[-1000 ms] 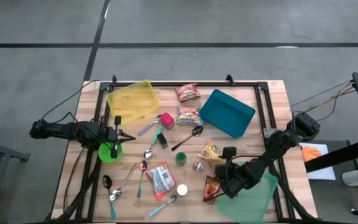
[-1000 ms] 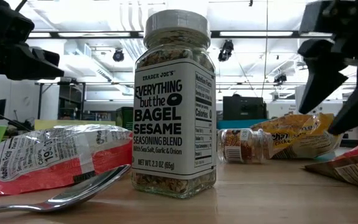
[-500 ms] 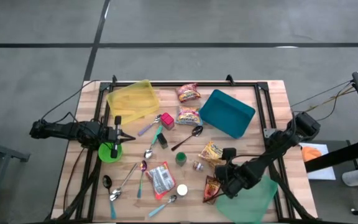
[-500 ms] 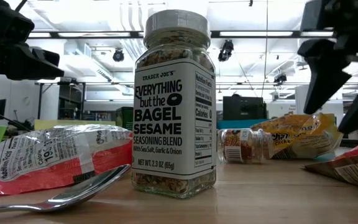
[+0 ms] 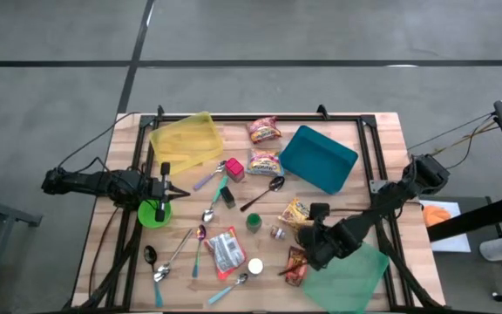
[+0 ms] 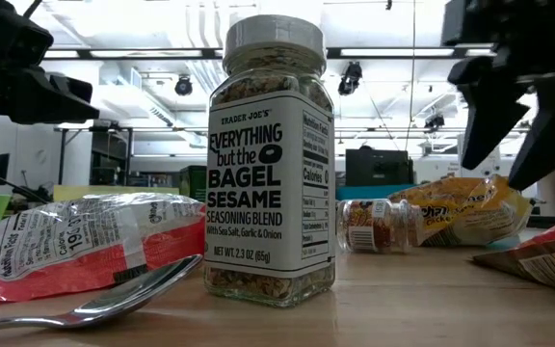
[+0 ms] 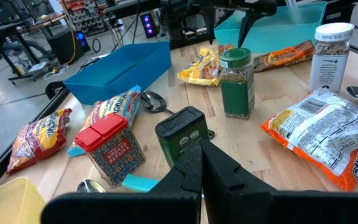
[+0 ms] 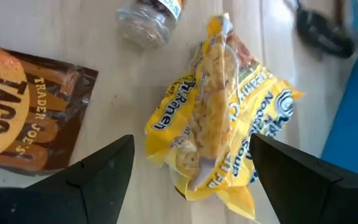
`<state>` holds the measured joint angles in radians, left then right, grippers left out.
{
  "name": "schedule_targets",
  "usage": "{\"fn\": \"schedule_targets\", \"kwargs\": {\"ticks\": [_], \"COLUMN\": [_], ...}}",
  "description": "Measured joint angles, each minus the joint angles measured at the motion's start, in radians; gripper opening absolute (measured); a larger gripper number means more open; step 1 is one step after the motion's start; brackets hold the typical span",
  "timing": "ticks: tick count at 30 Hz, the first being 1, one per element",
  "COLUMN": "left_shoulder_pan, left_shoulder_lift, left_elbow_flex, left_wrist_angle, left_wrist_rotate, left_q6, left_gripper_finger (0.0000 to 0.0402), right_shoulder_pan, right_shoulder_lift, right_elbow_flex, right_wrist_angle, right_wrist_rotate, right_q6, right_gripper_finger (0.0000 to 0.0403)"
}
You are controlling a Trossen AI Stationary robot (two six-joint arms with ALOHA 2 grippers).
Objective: Pick & Place Food Item
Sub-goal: Put the yellow noodle pack into the green bin
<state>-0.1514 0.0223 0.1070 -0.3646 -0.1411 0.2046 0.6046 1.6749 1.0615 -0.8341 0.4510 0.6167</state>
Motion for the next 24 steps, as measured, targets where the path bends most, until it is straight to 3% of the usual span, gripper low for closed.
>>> {"fn": "schedule_targets", "kwargs": {"ticks": [7,24], "left_shoulder_pan": [0.000,0.000], "left_shoulder_lift": [0.000,0.000], "left_elbow_flex": [0.000,0.000], "left_wrist_angle": [0.000,0.000], "left_wrist_rotate": [0.000,0.000], "left_q6": [0.000,0.000], "left_gripper_finger": [0.0000,0.0000], "right_shoulder_pan": [-0.053,-0.053], "right_shoulder_lift": [0.005,0.037], "right_elbow_flex": [-0.001,0.009], "right_wrist_angle": [0.011,0.022], "right_wrist_rotate": [-0.037,-0.111], "right_q6": [-0.089,-0.036], "right_gripper_finger": [0.0317,0.0317]}}
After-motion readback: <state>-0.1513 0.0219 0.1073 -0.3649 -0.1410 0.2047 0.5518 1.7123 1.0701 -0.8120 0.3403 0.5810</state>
